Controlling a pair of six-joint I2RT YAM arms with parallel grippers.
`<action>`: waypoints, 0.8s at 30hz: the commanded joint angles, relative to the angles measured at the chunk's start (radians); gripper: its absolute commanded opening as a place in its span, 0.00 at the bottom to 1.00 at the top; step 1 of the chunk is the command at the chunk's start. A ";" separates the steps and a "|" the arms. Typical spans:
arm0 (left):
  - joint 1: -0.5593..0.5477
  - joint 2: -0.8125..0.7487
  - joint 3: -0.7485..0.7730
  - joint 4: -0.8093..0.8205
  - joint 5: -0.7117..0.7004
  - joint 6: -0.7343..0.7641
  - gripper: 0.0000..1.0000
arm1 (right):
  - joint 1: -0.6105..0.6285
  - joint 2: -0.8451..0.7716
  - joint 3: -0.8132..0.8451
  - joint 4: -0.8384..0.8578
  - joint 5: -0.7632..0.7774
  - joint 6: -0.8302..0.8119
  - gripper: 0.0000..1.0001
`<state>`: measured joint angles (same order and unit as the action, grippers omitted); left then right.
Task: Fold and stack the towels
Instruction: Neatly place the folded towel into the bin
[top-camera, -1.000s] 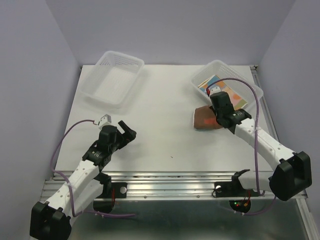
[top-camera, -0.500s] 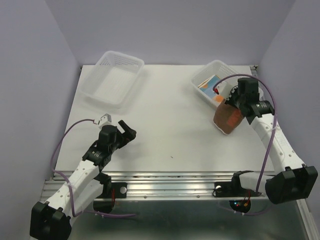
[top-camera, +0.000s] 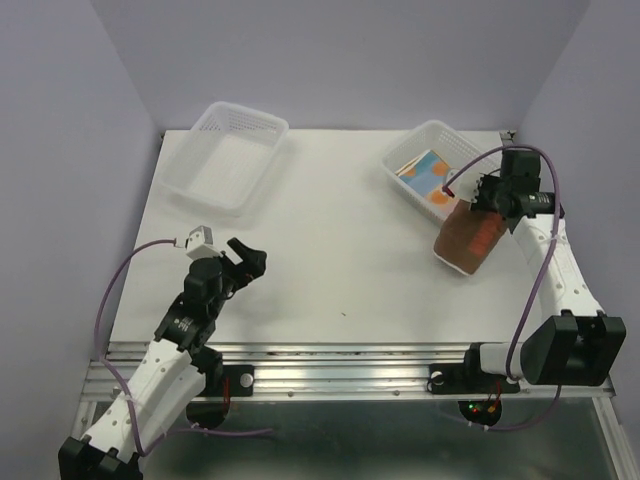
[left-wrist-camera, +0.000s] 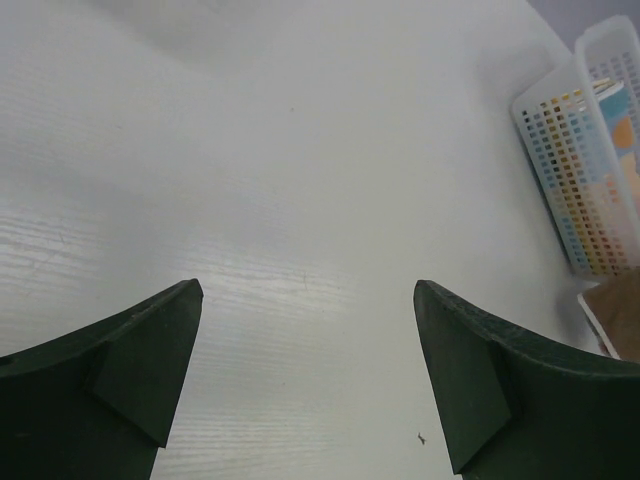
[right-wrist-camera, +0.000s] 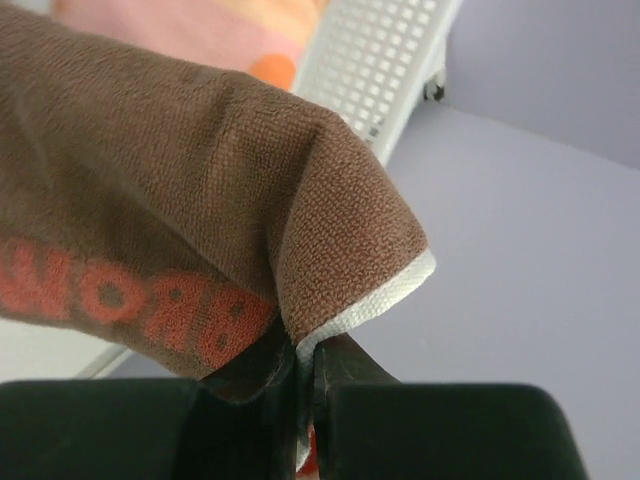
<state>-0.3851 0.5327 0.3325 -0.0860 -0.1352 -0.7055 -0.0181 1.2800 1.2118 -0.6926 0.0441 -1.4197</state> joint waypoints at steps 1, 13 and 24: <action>-0.003 -0.053 -0.013 0.052 -0.038 0.037 0.99 | -0.054 -0.010 -0.020 0.158 -0.007 -0.286 0.01; -0.005 -0.080 -0.023 0.048 -0.055 0.028 0.99 | -0.056 0.033 -0.230 0.643 -0.251 -0.416 0.01; -0.005 -0.082 -0.023 0.048 -0.050 0.029 0.99 | -0.056 0.225 -0.238 0.944 -0.375 -0.398 0.01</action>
<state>-0.3851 0.4614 0.3187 -0.0750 -0.1730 -0.6952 -0.0727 1.4902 0.9539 0.0937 -0.2497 -1.7779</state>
